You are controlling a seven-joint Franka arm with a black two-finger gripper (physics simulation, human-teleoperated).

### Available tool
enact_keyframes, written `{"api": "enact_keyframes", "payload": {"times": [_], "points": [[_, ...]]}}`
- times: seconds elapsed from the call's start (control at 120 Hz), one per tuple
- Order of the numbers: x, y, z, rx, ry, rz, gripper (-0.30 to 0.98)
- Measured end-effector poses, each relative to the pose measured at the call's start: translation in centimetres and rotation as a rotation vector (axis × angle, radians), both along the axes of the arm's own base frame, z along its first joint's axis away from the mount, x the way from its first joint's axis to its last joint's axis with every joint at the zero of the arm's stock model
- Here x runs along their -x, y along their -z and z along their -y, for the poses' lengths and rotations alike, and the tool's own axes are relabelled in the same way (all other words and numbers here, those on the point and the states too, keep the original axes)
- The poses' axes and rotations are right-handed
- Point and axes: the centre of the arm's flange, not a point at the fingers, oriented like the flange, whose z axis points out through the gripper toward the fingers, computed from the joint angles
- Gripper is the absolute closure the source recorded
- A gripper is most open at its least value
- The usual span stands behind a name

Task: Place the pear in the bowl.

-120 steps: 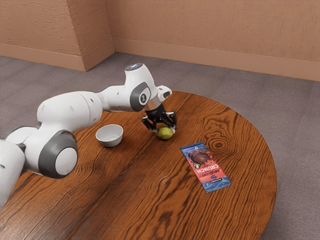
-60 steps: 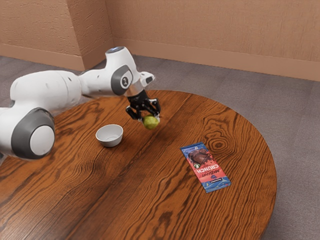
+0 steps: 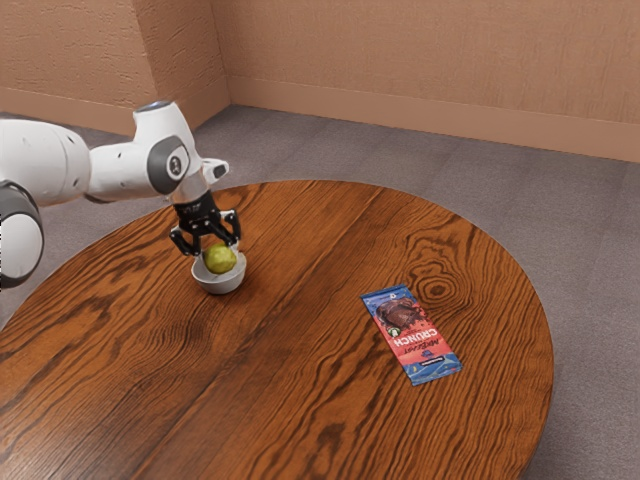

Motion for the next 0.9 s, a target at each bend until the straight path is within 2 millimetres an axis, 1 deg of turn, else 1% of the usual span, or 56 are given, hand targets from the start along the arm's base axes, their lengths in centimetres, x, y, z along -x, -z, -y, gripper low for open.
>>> {"api": "enact_keyframes", "payload": {"times": [0.075,0.167,0.4,0.467,0.533,0.583,0.667,0.733,0.808,0.867,0.9], "points": [[-0.4,0.4,-1.1,-0.005,-0.014,0.005,0.55],[-1.0,0.5,-1.6,-0.014,-0.017,0.017,0.54],[-1.4,0.2,-1.4,-0.002,-0.005,0.035,0.23],[-1.4,-0.3,-1.4,0.002,-0.001,0.043,0.17],[-1.3,-1.3,-1.3,0.002,0.004,0.055,0.12],[-1.1,-2.9,-1.0,0.000,0.011,0.072,0.10],[-0.4,-6.7,0.2,-0.003,0.032,0.101,0.07],[0.6,-10.6,1.0,0.000,0.047,0.110,0.05],[2.3,-15.5,1.6,-0.008,0.063,0.113,0.03],[3.8,-19.7,3.6,-0.029,0.105,0.120,0.03],[4.9,-22.4,4.9,-0.041,0.131,0.123,0.02]]}}
